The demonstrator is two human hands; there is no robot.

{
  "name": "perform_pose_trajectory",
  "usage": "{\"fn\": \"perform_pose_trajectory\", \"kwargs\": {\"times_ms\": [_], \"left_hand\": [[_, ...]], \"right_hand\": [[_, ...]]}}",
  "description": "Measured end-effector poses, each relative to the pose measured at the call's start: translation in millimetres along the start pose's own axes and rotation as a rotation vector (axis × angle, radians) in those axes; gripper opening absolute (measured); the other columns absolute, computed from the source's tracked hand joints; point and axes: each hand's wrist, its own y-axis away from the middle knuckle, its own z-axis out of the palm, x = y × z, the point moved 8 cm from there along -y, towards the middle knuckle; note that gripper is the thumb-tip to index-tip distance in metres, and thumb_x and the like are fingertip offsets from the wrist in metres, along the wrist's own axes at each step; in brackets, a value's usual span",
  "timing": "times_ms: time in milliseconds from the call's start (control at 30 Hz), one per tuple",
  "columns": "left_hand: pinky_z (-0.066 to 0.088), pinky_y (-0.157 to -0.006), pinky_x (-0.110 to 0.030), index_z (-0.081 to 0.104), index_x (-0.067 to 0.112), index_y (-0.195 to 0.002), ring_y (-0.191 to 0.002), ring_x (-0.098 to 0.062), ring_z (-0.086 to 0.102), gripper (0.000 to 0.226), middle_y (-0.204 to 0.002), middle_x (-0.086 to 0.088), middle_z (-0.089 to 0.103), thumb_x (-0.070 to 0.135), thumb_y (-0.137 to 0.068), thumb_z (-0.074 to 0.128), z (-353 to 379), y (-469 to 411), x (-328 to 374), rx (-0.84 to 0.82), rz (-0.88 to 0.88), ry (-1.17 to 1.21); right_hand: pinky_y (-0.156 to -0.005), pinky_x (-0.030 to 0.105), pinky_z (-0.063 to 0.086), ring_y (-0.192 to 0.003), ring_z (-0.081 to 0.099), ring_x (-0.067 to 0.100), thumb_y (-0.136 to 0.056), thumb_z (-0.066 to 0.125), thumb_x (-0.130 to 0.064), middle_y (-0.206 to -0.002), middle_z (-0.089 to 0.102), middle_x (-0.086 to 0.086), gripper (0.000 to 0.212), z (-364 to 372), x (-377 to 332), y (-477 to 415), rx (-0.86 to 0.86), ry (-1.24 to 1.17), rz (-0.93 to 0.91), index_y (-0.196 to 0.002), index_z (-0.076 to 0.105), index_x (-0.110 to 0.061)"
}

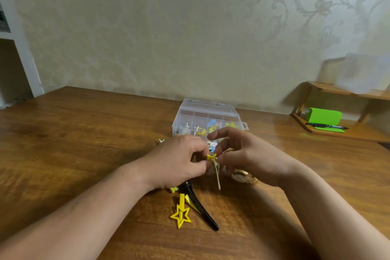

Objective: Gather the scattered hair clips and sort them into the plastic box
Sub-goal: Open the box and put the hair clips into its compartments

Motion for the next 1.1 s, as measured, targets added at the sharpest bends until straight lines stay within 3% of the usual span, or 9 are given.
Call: {"fn": "perform_pose_trajectory", "kwargs": {"times_ms": [167, 300, 433, 567, 700, 800, 933, 1000, 1100], "left_hand": [[0.039, -0.066, -0.024, 0.069, 0.028, -0.084, -0.081, -0.003, 0.055, 0.018, -0.083, 0.013, 0.062, 0.039, -0.098, 0.073, -6, 1, -6, 0.017, -0.024, -0.065], [0.033, -0.074, -0.013, 0.071, 0.03, -0.093, -0.088, 0.004, 0.054, 0.012, -0.092, 0.016, 0.061, 0.041, -0.098, 0.07, -6, 1, -7, 0.002, -0.015, -0.133], [0.046, -0.093, -0.022, 0.076, 0.034, -0.11, -0.104, 0.002, 0.058, 0.016, -0.107, 0.02, 0.063, 0.034, -0.098, 0.065, -6, 3, -12, -0.024, -0.063, -0.095], [0.039, -0.073, -0.008, 0.077, 0.032, -0.105, -0.094, 0.011, 0.056, 0.019, -0.099, 0.023, 0.06, 0.024, -0.097, 0.063, -11, 2, -16, 0.041, -0.104, -0.01], [0.043, -0.065, -0.011, 0.078, 0.03, -0.092, -0.088, 0.004, 0.062, 0.024, -0.096, 0.018, 0.067, 0.016, -0.098, 0.059, -22, 3, -26, 0.176, -0.164, 0.075], [0.04, -0.058, -0.011, 0.077, 0.027, -0.084, -0.077, 0.006, 0.06, 0.028, -0.091, 0.016, 0.068, 0.01, -0.098, 0.059, -34, 5, -36, 0.306, -0.214, 0.099], [0.041, -0.058, -0.019, 0.076, 0.027, -0.08, -0.074, -0.002, 0.061, 0.028, -0.086, 0.017, 0.066, 0.012, -0.097, 0.059, -43, 8, -48, 0.412, -0.281, 0.111], [0.042, -0.057, -0.02, 0.075, 0.027, -0.079, -0.073, -0.002, 0.061, 0.027, -0.086, 0.016, 0.066, 0.013, -0.097, 0.06, -42, 7, -48, 0.412, -0.28, 0.11], [0.037, -0.056, -0.014, 0.075, 0.027, -0.079, -0.072, 0.002, 0.06, 0.028, -0.088, 0.015, 0.068, 0.013, -0.097, 0.06, -37, 4, -45, 0.384, -0.259, 0.099]], "right_hand": [[-0.068, 0.031, 0.054, -0.08, 0.065, 0.026, -0.085, 0.073, 0.001, -0.104, 0.068, 0.01, 0.052, -1, 2, 3, -0.018, 0.065, 0.029, -0.131, 0.064, -0.021], [-0.07, 0.032, 0.056, -0.079, 0.07, 0.022, -0.091, 0.068, 0.009, -0.103, 0.073, 0.012, 0.046, -24, -7, 6, 0.189, 0.12, -0.016, -0.128, 0.067, -0.018], [-0.072, 0.034, 0.057, -0.08, 0.073, 0.019, -0.095, 0.064, 0.005, -0.096, 0.079, 0.003, 0.041, -55, -16, 7, 0.453, 0.156, -0.072, -0.127, 0.071, -0.018], [-0.073, 0.028, 0.06, -0.084, 0.075, 0.012, -0.097, 0.065, -0.003, -0.1, 0.079, -0.002, 0.038, -79, -30, -6, 0.647, 0.272, -0.087, -0.13, 0.069, -0.022], [-0.079, 0.044, 0.065, -0.085, 0.075, 0.021, -0.096, 0.065, -0.006, -0.094, 0.078, 0.001, 0.036, -82, -40, -36, 0.652, 0.403, -0.05, -0.13, 0.068, -0.018], [-0.066, 0.036, 0.063, -0.079, 0.073, 0.024, -0.097, 0.063, -0.003, -0.09, 0.076, 0.004, 0.036, -85, -45, -59, 0.641, 0.472, -0.013, -0.13, 0.067, -0.015], [-0.048, 0.023, 0.047, -0.062, 0.064, 0.015, -0.095, 0.062, -0.001, -0.096, 0.075, 0.005, 0.037, -95, -46, -82, 0.634, 0.555, 0.031, -0.13, 0.067, -0.014], [-0.052, 0.025, 0.048, -0.064, 0.065, 0.016, -0.094, 0.062, -0.003, -0.099, 0.074, 0.003, 0.037, -104, -50, -91, 0.656, 0.611, 0.033, -0.129, 0.067, -0.016], [-0.065, 0.027, 0.049, -0.082, 0.069, 0.019, -0.093, 0.061, -0.005, -0.102, 0.072, 0.001, 0.037, -115, -56, -106, 0.705, 0.697, 0.025, -0.128, 0.068, -0.016]]}}
